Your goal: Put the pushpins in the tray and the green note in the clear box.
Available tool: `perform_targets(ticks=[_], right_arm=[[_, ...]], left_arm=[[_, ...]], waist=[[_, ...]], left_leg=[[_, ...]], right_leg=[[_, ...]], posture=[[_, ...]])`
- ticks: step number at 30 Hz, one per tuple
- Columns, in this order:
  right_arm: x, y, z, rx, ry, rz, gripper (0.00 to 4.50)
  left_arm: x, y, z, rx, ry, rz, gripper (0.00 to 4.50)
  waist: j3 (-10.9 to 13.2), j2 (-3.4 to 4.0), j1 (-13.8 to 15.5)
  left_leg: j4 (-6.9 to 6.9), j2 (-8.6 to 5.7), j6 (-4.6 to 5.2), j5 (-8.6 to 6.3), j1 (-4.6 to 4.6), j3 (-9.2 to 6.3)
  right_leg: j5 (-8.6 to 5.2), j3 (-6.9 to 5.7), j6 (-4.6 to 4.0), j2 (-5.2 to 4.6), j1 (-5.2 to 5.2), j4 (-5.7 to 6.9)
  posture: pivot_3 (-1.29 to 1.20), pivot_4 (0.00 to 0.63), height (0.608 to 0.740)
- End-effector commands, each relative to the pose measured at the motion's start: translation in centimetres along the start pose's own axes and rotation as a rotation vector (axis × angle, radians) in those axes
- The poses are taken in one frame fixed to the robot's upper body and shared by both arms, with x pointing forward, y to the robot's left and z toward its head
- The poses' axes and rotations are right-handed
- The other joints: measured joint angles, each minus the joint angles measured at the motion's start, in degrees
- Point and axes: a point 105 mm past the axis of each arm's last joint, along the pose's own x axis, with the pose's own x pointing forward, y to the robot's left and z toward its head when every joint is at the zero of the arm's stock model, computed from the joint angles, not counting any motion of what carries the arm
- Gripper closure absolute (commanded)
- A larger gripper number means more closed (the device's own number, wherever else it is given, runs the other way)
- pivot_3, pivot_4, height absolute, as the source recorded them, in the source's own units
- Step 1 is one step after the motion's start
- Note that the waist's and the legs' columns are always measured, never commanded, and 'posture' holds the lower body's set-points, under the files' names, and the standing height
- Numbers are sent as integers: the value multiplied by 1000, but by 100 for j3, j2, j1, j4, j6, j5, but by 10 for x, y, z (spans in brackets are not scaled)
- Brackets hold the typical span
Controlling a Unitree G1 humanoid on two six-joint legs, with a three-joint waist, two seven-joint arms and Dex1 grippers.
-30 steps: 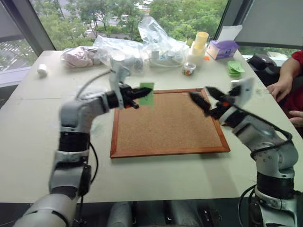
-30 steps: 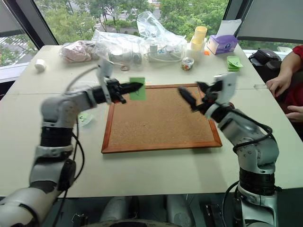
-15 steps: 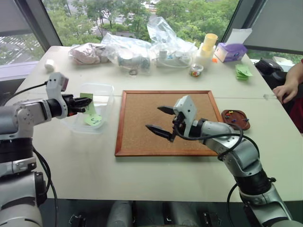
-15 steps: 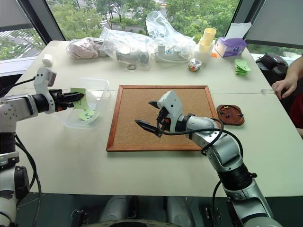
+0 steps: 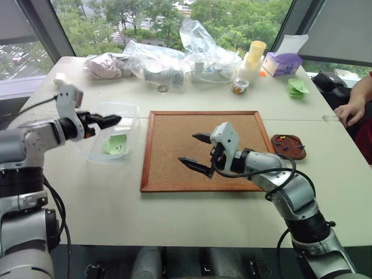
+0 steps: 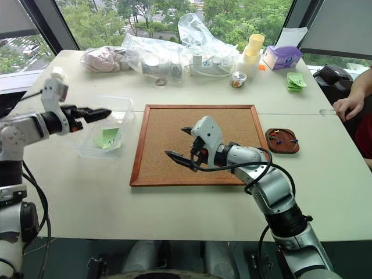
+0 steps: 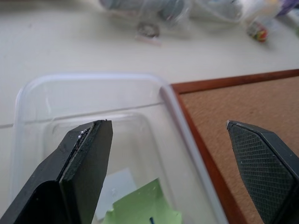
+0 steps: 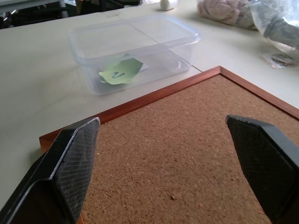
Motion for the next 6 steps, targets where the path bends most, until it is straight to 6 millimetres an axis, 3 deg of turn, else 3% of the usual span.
perform_targets(ticks=[1,3,6], right_arm=[[-27,-23,25,22,-85,-123,0],[-53,-44,25,30,-68,-235,0],[-78,-59,19,28,-21,-334,0]], left_arm=[[-6,-56,23,128,-64,-246,65],[1,-101,8,119,-38,-438,65],[9,-134,-12,104,-14,-540,65]], waist=[[0,1,3],[-1,2,16],[-3,5,55]], left_leg=[[0,0,1,-1,0,0],[0,-1,1,-1,-2,-1],[0,-9,5,-3,3,-5]], right_leg=[[0,0,0,-1,0,0],[0,0,0,-4,0,-1],[0,1,0,-13,13,-5]], posture=[[0,150,738],[0,150,738],[0,150,738]])
